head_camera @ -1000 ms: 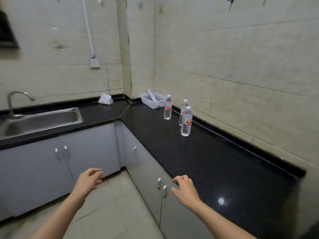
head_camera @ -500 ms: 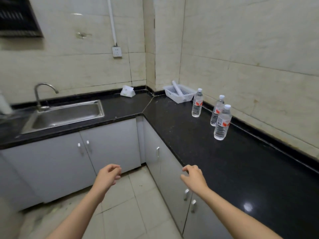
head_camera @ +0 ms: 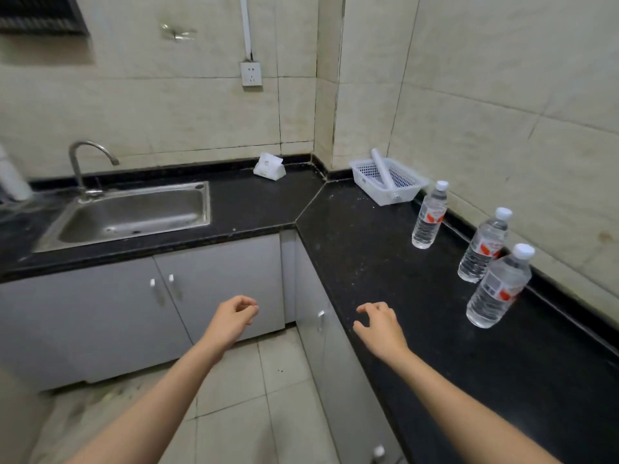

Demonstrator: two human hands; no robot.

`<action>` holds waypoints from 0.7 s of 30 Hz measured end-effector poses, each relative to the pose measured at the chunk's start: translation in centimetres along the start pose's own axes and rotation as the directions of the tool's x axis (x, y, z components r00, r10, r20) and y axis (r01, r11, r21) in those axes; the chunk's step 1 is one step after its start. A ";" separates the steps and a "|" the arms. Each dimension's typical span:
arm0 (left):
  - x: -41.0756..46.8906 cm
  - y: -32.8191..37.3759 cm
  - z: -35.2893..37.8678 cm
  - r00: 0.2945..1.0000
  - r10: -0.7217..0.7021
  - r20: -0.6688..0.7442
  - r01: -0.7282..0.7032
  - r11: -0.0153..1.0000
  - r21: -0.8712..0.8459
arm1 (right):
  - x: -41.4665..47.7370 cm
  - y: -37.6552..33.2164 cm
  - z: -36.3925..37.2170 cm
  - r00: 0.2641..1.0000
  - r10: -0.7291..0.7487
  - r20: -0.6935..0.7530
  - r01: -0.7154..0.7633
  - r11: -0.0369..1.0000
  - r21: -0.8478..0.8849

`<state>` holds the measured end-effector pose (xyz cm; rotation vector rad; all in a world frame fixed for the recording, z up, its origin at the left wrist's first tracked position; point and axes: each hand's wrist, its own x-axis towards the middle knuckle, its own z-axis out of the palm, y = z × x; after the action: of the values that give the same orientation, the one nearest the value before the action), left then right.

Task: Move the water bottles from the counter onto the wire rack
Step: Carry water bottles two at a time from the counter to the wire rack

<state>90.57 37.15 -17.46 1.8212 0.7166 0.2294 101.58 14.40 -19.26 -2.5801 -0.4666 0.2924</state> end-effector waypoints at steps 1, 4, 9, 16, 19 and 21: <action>1.2 0.0 0.4 1.000 -0.003 0.014 0.003 1.000 0.002 | 1.1 0.2 0.1 1.000 0.007 0.008 -0.007 1.000 -0.003; 5.1 0.4 1.5 0.998 0.009 0.060 -0.012 0.999 0.045 | 4.4 0.5 0.3 0.999 0.043 0.004 -0.043 0.999 0.000; 14.9 2.6 4.8 0.984 0.069 0.167 -0.084 0.992 0.089 | 10.7 1.5 -0.9 0.986 0.155 -0.064 -0.154 0.988 0.028; 26.8 8.3 12.9 0.881 0.165 0.444 -0.253 0.956 0.146 | 16.2 4.9 -5.1 0.850 0.487 -0.202 -0.475 0.873 0.106; 29.6 10.2 16.9 0.811 0.213 0.545 -0.348 0.925 0.156 | 16.5 6.4 -6.5 0.769 0.589 -0.247 -0.570 0.808 0.152; 30.2 11.0 20.0 0.763 0.222 0.607 -0.389 0.908 0.156 | 16.1 7.6 -7.1 0.710 0.652 -0.266 -0.626 0.757 0.185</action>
<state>128.34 36.37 -20.44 2.1207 0.0021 -0.2287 120.52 11.18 -18.94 -2.5511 0.5786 0.1120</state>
